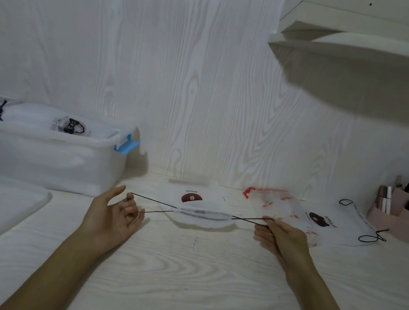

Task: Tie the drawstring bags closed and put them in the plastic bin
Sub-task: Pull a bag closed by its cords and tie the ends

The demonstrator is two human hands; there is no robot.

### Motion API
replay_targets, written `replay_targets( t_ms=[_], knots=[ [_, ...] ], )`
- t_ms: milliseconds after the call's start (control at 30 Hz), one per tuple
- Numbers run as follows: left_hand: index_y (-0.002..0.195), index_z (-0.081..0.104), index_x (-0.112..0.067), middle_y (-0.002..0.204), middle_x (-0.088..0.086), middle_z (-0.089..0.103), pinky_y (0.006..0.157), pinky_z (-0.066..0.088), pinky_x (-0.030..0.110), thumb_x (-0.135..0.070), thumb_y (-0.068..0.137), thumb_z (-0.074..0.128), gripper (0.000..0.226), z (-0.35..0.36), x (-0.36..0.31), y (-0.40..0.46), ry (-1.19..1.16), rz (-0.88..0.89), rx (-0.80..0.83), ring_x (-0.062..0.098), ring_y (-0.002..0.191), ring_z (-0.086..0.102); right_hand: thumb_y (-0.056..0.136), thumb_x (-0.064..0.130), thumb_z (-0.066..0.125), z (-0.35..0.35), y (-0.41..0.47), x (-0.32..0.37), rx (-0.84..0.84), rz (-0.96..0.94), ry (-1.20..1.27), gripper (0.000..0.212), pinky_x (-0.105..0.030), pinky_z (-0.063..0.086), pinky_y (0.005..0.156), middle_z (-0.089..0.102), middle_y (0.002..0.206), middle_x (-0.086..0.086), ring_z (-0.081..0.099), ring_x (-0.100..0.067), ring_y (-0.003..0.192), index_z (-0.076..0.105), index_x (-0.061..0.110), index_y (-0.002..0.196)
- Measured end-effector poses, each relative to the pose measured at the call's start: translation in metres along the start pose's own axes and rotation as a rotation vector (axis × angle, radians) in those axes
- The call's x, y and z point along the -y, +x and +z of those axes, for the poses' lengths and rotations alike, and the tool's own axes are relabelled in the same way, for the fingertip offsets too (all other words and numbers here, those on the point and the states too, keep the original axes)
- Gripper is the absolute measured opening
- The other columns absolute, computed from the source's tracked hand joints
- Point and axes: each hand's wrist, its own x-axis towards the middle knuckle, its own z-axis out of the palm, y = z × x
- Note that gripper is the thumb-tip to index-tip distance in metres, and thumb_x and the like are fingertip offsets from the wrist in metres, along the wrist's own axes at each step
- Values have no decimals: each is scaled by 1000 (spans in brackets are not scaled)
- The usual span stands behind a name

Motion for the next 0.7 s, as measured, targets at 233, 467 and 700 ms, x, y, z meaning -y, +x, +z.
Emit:
replay_targets(
  t_ms=[233, 467, 700],
  knots=[
    [64, 50, -13, 53, -4, 34, 77, 45, 23, -19, 53, 81, 34, -6, -7, -1, -90, -13, 26, 10, 45, 38, 89, 22, 58, -6, -5, 14, 250, 175, 424, 20, -32, 56, 86, 74, 96, -9, 71, -17, 90, 69, 5, 86],
    [68, 46, -13, 53, -3, 33, 74, 46, 25, -32, 84, 57, 28, -4, -8, -2, -177, -38, -47, 9, 47, 35, 47, 10, 88, -10, 1, 7, 202, 316, 771, 33, -36, 60, 72, 72, 79, -6, 73, -18, 74, 71, 5, 74],
    [70, 47, -12, 54, -3, 35, 73, 46, 24, -32, 70, 65, 27, -3, -12, -4, -185, 5, -80, 8, 52, 32, 75, 12, 70, -15, 5, 6, 159, 365, 869, 15, -30, 59, 68, 65, 74, -2, 67, -14, 69, 55, 12, 70]
  ],
)
